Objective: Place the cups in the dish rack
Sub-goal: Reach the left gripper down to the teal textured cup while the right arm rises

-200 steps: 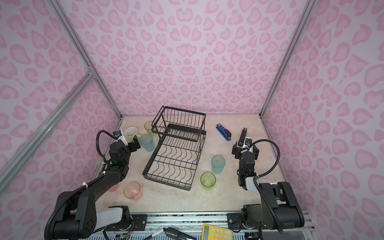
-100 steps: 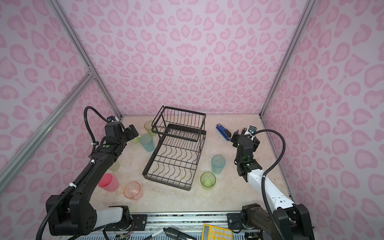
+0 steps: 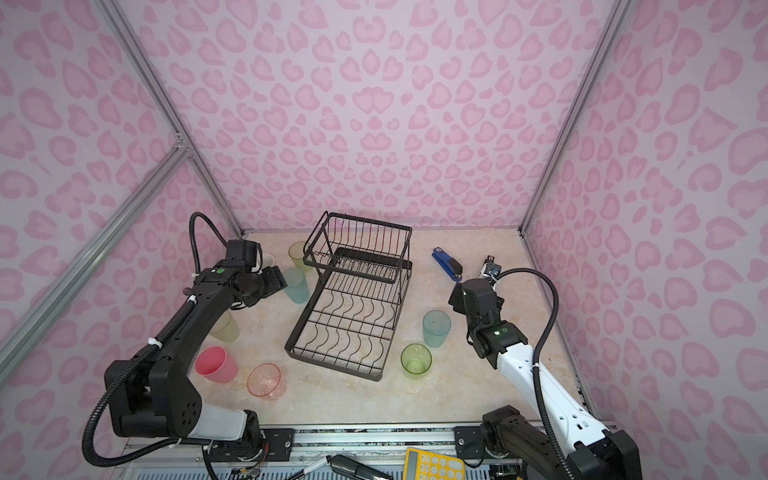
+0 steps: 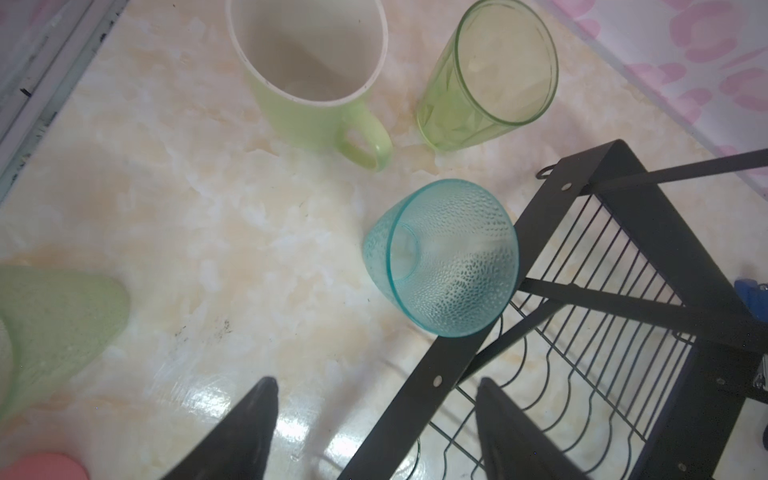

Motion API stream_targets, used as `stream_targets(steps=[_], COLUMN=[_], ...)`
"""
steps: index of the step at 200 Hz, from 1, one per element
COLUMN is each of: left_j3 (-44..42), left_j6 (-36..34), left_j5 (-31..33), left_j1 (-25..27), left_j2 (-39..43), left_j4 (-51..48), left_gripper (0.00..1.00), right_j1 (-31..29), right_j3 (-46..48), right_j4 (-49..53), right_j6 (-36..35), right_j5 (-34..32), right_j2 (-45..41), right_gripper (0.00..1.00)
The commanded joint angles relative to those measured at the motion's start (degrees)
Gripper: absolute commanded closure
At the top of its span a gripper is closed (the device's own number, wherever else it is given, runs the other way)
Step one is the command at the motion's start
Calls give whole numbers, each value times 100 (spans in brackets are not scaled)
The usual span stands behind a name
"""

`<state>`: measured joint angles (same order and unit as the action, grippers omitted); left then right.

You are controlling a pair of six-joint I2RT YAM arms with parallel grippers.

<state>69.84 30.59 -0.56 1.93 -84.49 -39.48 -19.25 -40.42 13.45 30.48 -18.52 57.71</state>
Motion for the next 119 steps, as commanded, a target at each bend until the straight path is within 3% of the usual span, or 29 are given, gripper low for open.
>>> stream_targets(steps=[1, 39, 119], left_j3=[174, 532, 961], left_j6=[26, -5, -123], left_j5=[-259, -247, -76], left_j1=[4, 1, -3], left_j2=[-195, -570, -1196], left_j4=[-227, -288, -382], left_gripper=[26, 30, 47], right_j1=[-91, -196, -229], right_j3=[60, -22, -74], right_j4=[269, 395, 342], right_j6=[83, 33, -60], right_j5=[198, 265, 403], right_j2=[-32, -46, 12], right_gripper=[16, 16, 16])
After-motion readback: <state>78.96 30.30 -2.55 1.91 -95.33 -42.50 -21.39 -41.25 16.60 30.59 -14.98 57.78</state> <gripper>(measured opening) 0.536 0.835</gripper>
